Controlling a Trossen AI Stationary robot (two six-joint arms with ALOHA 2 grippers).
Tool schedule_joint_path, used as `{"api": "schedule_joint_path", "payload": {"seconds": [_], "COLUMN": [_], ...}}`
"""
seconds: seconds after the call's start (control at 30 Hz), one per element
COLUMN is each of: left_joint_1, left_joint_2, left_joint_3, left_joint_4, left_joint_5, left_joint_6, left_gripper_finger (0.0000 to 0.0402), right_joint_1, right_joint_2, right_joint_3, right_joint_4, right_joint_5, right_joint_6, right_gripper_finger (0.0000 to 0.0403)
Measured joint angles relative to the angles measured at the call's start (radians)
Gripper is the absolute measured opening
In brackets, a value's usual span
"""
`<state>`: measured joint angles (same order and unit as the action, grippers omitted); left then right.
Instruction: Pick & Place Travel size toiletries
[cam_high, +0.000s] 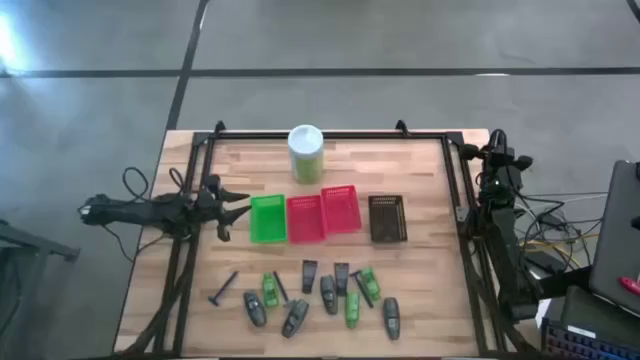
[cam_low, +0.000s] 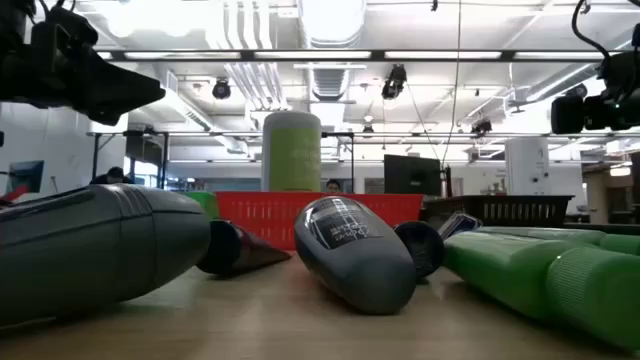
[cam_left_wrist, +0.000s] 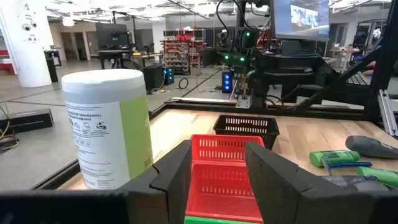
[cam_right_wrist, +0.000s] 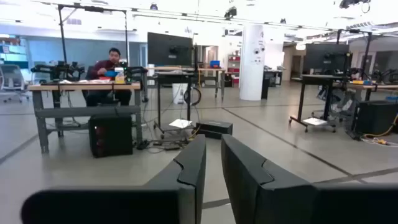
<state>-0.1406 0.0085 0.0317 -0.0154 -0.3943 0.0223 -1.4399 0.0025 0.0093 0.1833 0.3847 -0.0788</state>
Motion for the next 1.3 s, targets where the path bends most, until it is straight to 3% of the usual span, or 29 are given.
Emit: {"api": "schedule_joint_path", "payload": {"seconds": [0.23, 1.3], "left_joint_1": [0.000, 0.000], "left_joint_2": [0.000, 0.000], "left_joint_3": [0.000, 0.000], "left_joint_4": [0.000, 0.000], "left_joint_5": [0.000, 0.000], "left_joint_6": [0.000, 0.000], "left_gripper_finger": [0.0156, 0.0156], "right_joint_1": [0.000, 0.000], "right_joint_2": [0.000, 0.000], "right_joint_3": [0.000, 0.000], "right_joint_4": [0.000, 0.000], "right_joint_5": [0.000, 0.000], "right_joint_6": [0.000, 0.000], "right_gripper_finger": [0.0048, 0.0139]}}
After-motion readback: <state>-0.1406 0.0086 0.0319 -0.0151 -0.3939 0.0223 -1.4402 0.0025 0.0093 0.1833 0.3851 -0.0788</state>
